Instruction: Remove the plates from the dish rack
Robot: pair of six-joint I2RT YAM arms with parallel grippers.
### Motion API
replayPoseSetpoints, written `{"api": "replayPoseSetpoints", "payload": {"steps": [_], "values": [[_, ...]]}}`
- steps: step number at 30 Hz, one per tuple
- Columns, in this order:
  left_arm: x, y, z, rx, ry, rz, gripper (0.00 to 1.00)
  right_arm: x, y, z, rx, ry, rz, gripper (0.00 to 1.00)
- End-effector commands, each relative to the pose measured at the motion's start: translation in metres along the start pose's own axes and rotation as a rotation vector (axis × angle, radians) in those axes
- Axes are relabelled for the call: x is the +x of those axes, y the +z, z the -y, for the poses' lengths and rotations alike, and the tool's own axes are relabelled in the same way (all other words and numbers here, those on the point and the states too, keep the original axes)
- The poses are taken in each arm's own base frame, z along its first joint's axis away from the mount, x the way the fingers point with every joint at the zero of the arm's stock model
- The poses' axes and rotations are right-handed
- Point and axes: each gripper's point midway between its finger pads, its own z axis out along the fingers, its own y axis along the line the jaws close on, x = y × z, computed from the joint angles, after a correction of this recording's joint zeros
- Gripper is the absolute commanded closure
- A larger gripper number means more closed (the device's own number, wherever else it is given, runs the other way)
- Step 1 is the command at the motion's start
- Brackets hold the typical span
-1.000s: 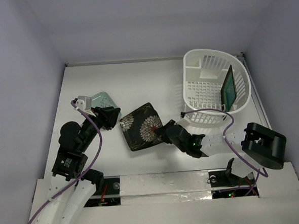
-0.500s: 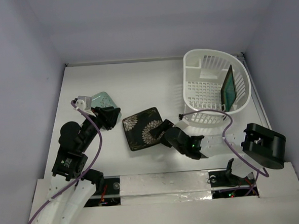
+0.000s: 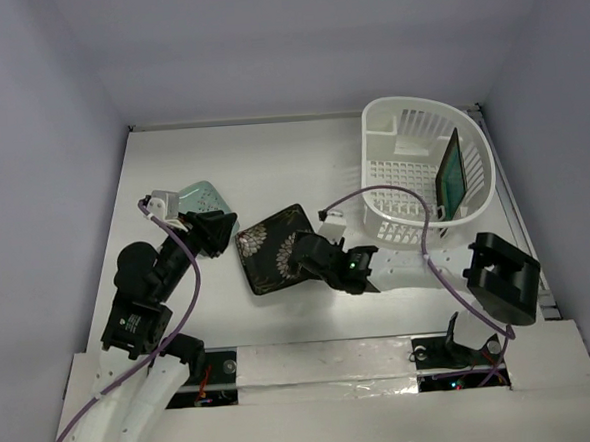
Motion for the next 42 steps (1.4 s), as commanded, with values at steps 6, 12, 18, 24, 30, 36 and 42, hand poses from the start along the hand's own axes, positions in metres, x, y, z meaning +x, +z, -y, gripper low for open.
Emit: {"api": "replayPoseSetpoints", "payload": {"steps": [6, 12, 18, 24, 30, 36, 42], "values": [[-0.027, -0.007, 0.018, 0.057, 0.015, 0.077, 0.66, 0.007, -0.001, 0.029, 0.194, -0.274, -0.043, 0.27], [-0.027, -0.009, 0.021, 0.067, 0.016, 0.08, 0.66, -0.009, -0.015, 0.038, 0.239, -0.294, -0.01, 0.2], [-0.028, -0.01, 0.021, 0.066, 0.015, 0.085, 0.66, -0.029, -0.035, 0.049, 0.3, -0.352, 0.015, 0.22], [-0.029, -0.011, 0.022, 0.072, 0.016, 0.089, 0.66, -0.131, -0.106, 0.067, 0.428, -0.281, 0.323, 0.93], [-0.029, -0.014, 0.026, 0.087, 0.019, 0.096, 0.66, -0.237, -0.17, 0.13, 0.644, -0.174, 0.521, 1.0], [-0.026, -0.022, 0.038, 0.142, 0.009, 0.086, 0.66, -0.303, -0.214, 0.185, 0.635, -0.041, 0.644, 0.68], [-0.017, -0.038, 0.048, 0.189, 0.024, 0.042, 0.65, -0.319, -0.204, 0.232, 0.751, -0.079, 0.602, 0.3]]}}
